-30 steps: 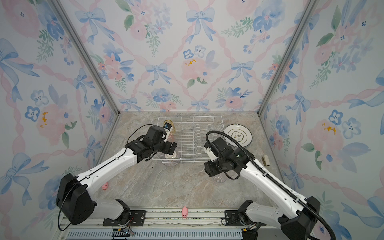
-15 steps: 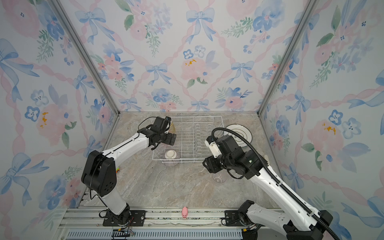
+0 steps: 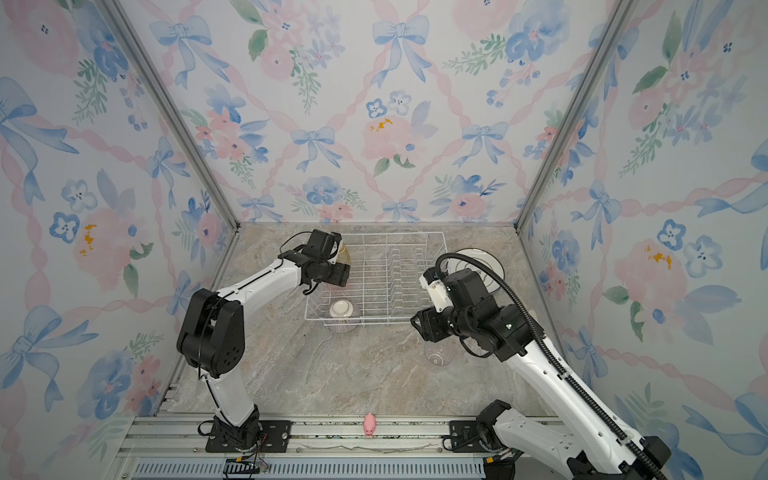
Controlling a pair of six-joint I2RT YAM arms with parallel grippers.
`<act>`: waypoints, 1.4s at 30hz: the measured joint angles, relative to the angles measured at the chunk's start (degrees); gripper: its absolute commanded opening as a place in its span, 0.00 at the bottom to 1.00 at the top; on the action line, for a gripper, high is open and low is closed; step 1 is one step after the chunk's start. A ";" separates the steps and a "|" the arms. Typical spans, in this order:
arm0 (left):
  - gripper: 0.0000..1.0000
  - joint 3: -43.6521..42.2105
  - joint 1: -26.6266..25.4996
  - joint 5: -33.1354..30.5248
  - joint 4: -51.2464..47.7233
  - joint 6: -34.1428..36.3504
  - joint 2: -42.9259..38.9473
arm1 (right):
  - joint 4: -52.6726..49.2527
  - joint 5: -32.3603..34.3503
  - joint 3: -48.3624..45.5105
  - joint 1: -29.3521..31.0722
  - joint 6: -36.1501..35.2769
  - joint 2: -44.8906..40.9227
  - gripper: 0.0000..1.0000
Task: Unload the mixed dishes from the dish rack
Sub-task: 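Lower the left gripper onto the pink cup in the rack and close it, then lift the pink cup with the left gripper while the right approaches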
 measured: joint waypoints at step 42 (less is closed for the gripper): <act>0.49 3.30 1.88 13.46 -0.83 1.57 -1.99 | 35.10 -20.50 -7.52 -6.38 10.08 15.19 0.58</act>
